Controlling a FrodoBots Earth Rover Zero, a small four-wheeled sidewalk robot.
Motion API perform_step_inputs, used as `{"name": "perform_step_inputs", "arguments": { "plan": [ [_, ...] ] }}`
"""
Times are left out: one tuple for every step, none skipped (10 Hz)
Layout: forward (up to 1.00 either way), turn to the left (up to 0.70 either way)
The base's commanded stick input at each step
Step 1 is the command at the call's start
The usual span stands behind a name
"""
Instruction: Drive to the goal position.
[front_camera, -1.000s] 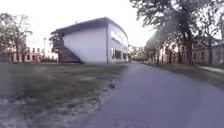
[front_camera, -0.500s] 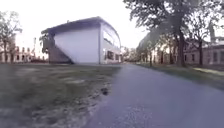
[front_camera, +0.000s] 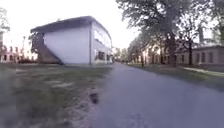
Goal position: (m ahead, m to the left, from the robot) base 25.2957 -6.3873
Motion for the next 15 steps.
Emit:
{"name": "perform_step_inputs", "arguments": {
  "plan": [
    [0.70, 0.00],
    [0.70, 0.00],
    [0.70, 0.00],
    [0.70, 0.00],
    [0.70, 0.00],
    [0.70, 0.00],
    [0.70, 0.00],
    [0.70, 0.00],
    [0.70, 0.00],
    [0.70, 0.00],
    [0.70, 0.00],
    [0.70, 0.00],
    [0.70, 0.00],
    [0.70, 0.00],
    [0.70, 0.00]
  ]
}}
